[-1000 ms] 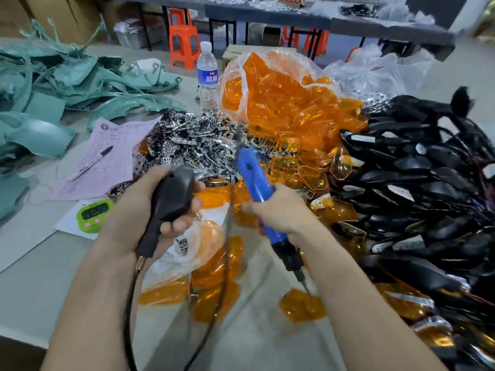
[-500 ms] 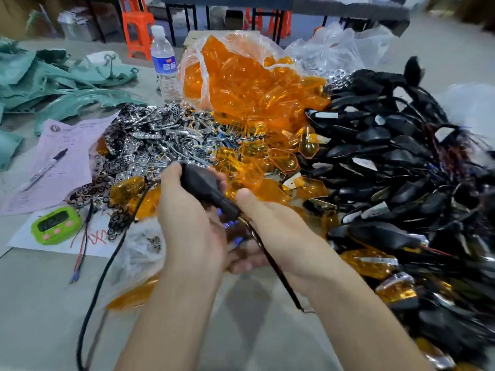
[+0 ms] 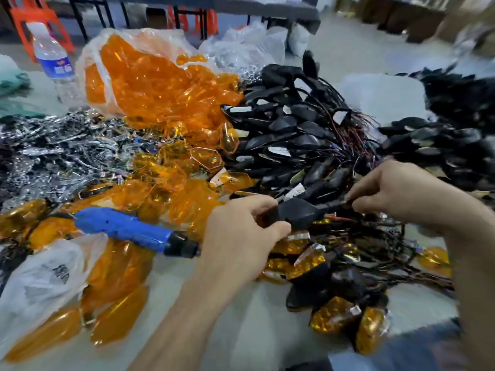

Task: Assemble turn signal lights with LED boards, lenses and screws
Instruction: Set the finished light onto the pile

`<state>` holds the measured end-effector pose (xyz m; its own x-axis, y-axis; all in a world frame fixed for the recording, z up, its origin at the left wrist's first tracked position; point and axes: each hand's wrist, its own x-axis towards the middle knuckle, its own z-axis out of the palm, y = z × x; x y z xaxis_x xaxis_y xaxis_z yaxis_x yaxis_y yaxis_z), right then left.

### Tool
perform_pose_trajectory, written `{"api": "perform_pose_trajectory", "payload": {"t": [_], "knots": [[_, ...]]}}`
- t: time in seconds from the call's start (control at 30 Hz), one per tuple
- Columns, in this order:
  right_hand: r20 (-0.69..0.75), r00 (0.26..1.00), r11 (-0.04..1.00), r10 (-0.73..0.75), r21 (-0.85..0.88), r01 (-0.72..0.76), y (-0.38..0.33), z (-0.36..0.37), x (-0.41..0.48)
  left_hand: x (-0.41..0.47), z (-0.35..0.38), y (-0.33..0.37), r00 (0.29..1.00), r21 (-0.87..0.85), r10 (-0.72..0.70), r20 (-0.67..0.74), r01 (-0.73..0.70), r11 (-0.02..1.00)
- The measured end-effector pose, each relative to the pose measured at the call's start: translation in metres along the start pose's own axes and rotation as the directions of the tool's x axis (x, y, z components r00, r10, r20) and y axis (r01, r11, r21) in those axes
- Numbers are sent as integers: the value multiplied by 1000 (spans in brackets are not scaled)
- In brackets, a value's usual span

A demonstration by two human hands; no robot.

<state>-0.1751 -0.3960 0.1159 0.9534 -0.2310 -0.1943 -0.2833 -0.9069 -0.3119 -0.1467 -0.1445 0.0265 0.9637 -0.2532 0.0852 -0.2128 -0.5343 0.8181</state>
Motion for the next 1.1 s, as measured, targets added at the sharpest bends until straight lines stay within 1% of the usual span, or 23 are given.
{"api": "perform_pose_trajectory", "payload": {"t": [0.07, 0.13, 0.2, 0.23, 0.3, 0.33, 0.37, 0.47, 0.57, 0.63, 0.67, 0.73, 0.8, 0.87, 0.9, 0.97, 1.0, 1.1], "knots": [[12, 1000, 999, 20, -37, -20, 9, 15, 8, -6, 8, 4, 997, 172, 74, 10, -74, 982], [46, 999, 1000, -3, -25, 4, 13, 24, 14, -9, 11, 2, 991, 269, 129, 42, -136, 953], [28, 999, 998, -44, 40, 43, 9, 30, 21, -11, 11, -6, 987, 257, 150, 60, -160, 953], [-15, 998, 996, -66, 58, 67, 6, 34, 28, -12, 12, -10, 984, 244, 170, 59, -179, 953], [-115, 990, 995, -86, 45, 91, -5, 43, 49, -13, 14, -15, 976, 230, 210, 63, -219, 948], [-129, 988, 995, -89, 33, 94, -12, 48, 61, -14, 15, -17, 972, 228, 223, 68, -233, 945], [-108, 990, 995, -95, 10, 97, -19, 55, 73, -15, 16, -18, 970, 232, 231, 71, -241, 942], [71, 986, 981, -149, -116, 157, -37, 72, 103, -17, 19, -23, 970, 247, 233, 67, -242, 938], [194, 966, 941, -172, -257, 219, -45, 77, 119, -15, 17, -28, 983, 184, 183, 22, -184, 966], [217, 963, 916, -159, -332, 226, -47, 76, 123, -10, 12, -34, 994, 136, 111, -15, -108, 985], [219, 962, 912, -162, -340, 231, -49, 75, 123, -7, 9, -38, 997, 111, 66, -27, -63, 992], [211, 959, 923, -192, -294, 249, -53, 74, 123, -1, 1, -46, 998, 71, -11, -57, 15, 997], [177, 950, 941, -259, -176, 289, -65, 74, 120, 7, -8, -55, 992, 62, -75, -99, 82, 995], [172, 923, 927, -343, -97, 362, -87, 79, 119, 15, -21, -65, 983, 111, -111, -146, 128, 986], [208, 902, 909, -379, -100, 406, -100, 85, 120, 20, -28, -70, 979, 141, -117, -166, 141, 980], [299, 861, 863, -412, -174, 474, -128, 102, 125, 32, -42, -81, 971, 208, -128, -200, 170, 963], [321, 849, 839, -420, -218, 498, -141, 110, 129, 38, -50, -85, 967, 249, -139, -212, 191, 950], [297, 828, 781, -475, -292, 552, -173, 127, 142, 53, -69, -96, 961, 309, -150, -233, 219, 925]]}}
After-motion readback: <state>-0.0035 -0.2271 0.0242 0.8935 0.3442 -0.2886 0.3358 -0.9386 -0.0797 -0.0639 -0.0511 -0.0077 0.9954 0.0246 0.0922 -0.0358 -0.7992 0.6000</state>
